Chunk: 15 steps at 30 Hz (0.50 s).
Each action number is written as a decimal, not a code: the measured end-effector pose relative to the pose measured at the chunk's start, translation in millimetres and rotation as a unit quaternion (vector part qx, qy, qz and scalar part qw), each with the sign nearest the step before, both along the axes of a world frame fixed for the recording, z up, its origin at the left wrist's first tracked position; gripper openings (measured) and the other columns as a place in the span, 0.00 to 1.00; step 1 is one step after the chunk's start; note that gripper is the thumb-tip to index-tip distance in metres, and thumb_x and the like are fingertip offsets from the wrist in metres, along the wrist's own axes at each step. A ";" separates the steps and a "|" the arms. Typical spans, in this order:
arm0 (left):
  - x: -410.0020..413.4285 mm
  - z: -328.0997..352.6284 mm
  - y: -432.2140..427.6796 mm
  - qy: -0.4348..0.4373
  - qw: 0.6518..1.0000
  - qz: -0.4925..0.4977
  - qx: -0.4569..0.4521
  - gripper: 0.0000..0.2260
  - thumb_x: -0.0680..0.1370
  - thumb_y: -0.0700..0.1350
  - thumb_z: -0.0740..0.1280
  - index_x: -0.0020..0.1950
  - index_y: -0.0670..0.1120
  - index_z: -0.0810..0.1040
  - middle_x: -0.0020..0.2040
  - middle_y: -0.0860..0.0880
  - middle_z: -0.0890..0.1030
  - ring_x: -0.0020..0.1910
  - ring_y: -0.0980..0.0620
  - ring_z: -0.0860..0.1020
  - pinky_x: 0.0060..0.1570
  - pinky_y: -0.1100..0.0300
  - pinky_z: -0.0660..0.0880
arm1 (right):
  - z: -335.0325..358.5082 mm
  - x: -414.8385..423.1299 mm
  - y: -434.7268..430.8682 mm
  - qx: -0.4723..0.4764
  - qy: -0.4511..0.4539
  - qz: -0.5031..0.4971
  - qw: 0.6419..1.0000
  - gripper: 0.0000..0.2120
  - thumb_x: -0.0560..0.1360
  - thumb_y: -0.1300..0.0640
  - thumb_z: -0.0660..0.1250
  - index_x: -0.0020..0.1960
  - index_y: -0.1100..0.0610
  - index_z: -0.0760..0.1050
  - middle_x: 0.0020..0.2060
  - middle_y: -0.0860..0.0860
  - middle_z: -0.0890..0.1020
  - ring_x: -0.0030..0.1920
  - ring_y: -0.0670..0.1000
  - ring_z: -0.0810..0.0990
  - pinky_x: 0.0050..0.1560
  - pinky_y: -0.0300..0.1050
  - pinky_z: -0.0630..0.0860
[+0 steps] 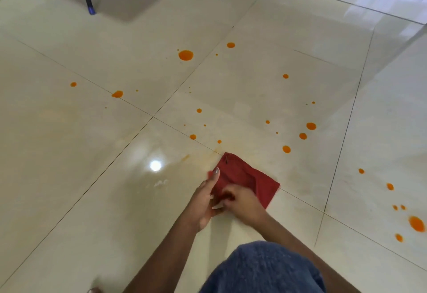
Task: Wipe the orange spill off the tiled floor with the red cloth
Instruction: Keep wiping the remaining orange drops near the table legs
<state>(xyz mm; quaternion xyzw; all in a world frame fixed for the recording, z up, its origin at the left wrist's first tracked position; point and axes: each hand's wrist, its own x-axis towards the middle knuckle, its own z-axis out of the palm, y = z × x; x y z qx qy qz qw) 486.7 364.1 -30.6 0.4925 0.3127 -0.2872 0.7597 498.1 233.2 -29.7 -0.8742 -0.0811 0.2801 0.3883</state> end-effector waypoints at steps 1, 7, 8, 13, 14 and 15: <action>-3.0 -1.0 0.1 0.008 0.999 0.034 -0.014 0.20 0.76 0.56 0.66 0.63 0.46 0.75 0.58 0.43 0.81 0.56 0.44 0.79 0.49 0.51 0.77 | 2.9 -5.7 1.5 0.022 0.035 0.033 0.999 0.10 0.73 0.61 0.67 0.54 0.58 0.79 0.48 0.48 0.80 0.44 0.42 0.76 0.42 0.25 0.68; -26.4 -14.8 -4.6 0.099 0.983 0.157 0.003 0.15 0.75 0.34 0.66 0.62 0.35 0.74 0.60 0.35 0.78 0.60 0.36 0.76 0.64 0.38 0.69 | -17.1 27.7 -39.7 -0.164 -0.020 -0.184 0.969 0.08 0.75 0.56 0.65 0.52 0.58 0.78 0.52 0.55 0.81 0.51 0.54 0.78 0.51 0.44 0.72; -27.1 -17.7 -4.1 0.108 0.980 0.168 0.014 0.15 0.76 0.33 0.64 0.63 0.35 0.73 0.61 0.34 0.77 0.60 0.35 0.75 0.64 0.38 0.69 | -22.2 29.8 -41.3 -0.171 -0.008 -0.203 0.964 0.09 0.74 0.52 0.67 0.49 0.57 0.77 0.49 0.55 0.81 0.49 0.54 0.78 0.48 0.46 0.73; -33.8 -22.6 -3.5 0.118 0.971 0.204 0.030 0.16 0.77 0.30 0.58 0.65 0.36 0.70 0.62 0.34 0.75 0.59 0.36 0.75 0.64 0.40 0.69 | -44.0 22.4 -17.0 -0.188 -0.005 -0.148 0.971 0.25 0.71 0.37 0.65 0.55 0.56 0.71 0.51 0.52 0.77 0.54 0.54 0.76 0.48 0.49 0.73; -34.8 -19.8 -4.4 0.103 0.972 0.198 0.074 0.16 0.77 0.30 0.58 0.64 0.37 0.71 0.61 0.34 0.76 0.58 0.37 0.76 0.62 0.42 0.71 | -44.5 23.4 -12.4 -0.218 -0.027 -0.133 0.967 0.24 0.73 0.39 0.64 0.58 0.58 0.70 0.53 0.52 0.76 0.56 0.55 0.75 0.49 0.49 0.73; -35.3 -18.3 -5.8 0.079 0.968 0.182 0.152 0.15 0.76 0.31 0.59 0.63 0.37 0.71 0.61 0.36 0.76 0.56 0.38 0.76 0.59 0.46 0.73 | -43.7 25.4 -9.2 -0.238 -0.046 -0.117 0.963 0.21 0.75 0.44 0.63 0.59 0.59 0.69 0.55 0.53 0.76 0.57 0.55 0.74 0.49 0.48 0.73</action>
